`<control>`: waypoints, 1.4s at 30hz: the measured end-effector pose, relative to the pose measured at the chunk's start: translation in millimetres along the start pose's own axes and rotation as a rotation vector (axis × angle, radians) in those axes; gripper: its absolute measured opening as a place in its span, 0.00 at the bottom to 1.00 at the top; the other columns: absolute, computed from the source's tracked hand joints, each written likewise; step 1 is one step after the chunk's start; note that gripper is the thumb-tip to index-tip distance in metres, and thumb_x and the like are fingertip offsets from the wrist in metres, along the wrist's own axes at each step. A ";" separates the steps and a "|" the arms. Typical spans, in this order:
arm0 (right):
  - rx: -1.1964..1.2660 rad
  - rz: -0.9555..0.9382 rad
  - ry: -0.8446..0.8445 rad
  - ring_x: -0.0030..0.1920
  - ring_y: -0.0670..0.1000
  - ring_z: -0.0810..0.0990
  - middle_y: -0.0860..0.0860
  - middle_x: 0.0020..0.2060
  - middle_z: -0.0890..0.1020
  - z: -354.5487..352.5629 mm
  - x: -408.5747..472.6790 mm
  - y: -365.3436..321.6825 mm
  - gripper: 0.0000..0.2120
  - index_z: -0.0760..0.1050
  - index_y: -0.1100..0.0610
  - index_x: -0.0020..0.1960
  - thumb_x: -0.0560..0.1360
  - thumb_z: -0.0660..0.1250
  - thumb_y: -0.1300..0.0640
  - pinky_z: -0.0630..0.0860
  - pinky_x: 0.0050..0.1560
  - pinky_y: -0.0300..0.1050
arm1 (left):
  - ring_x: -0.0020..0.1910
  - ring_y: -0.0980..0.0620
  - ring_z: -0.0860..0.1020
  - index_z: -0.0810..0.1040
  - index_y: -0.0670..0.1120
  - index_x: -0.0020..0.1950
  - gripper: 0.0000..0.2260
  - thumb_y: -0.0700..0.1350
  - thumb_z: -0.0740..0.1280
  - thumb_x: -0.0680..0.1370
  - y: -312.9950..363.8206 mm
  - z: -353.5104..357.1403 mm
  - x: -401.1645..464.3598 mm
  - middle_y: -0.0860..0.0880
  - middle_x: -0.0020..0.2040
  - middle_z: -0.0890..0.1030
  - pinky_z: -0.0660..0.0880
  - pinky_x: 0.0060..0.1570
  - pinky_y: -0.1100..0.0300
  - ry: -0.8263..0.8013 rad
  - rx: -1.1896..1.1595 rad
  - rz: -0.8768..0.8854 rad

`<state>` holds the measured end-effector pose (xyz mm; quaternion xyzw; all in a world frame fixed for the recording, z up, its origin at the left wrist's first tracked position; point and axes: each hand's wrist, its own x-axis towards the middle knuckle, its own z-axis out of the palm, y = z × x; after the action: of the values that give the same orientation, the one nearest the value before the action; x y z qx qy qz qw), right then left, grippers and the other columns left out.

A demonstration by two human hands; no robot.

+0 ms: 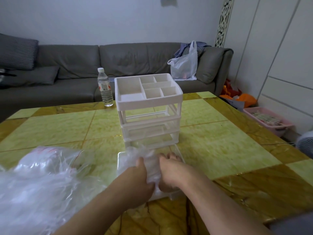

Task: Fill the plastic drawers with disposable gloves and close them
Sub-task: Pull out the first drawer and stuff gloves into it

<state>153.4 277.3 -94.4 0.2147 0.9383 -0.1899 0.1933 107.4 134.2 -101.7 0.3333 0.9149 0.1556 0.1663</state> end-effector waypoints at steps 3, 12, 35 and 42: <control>-0.001 0.013 -0.013 0.84 0.60 0.49 0.58 0.83 0.46 -1.7 0.1 -2.0 0.50 0.47 0.51 0.85 0.75 0.78 0.52 0.64 0.78 0.60 | 0.64 0.46 0.80 0.40 0.36 0.82 0.52 0.56 0.73 0.76 9.5 2.4 13.7 0.41 0.67 0.80 0.78 0.60 0.54 -0.034 -0.021 -0.122; -0.047 -0.074 -0.024 0.82 0.62 0.49 0.46 0.83 0.43 -2.9 -1.3 -4.8 0.50 0.46 0.32 0.83 0.76 0.75 0.55 0.70 0.76 0.62 | 0.64 0.43 0.80 0.40 0.31 0.79 0.48 0.55 0.67 0.77 15.2 8.2 22.4 0.39 0.67 0.79 0.77 0.62 0.50 -0.029 0.038 -0.239; 0.084 -0.032 0.051 0.82 0.59 0.50 0.53 0.81 0.54 11.8 8.9 3.0 0.45 0.52 0.55 0.84 0.75 0.74 0.53 0.60 0.81 0.54 | 0.74 0.38 0.57 0.48 0.41 0.79 0.42 0.64 0.62 0.78 23.0 17.2 26.3 0.42 0.72 0.56 0.54 0.77 0.51 0.027 -0.052 -0.374; 0.147 -0.047 0.141 0.79 0.60 0.59 0.56 0.76 0.62 8.8 -2.8 1.6 0.37 0.62 0.58 0.78 0.75 0.73 0.53 0.64 0.79 0.52 | 0.78 0.34 0.56 0.46 0.40 0.81 0.41 0.58 0.65 0.81 25.3 2.2 19.2 0.37 0.78 0.54 0.58 0.77 0.48 -0.084 0.028 -0.343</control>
<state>159.1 273.8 -101.1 0.2193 0.9378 -0.2473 0.1061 108.5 165.7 -97.6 0.1810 0.9526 0.0983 0.2237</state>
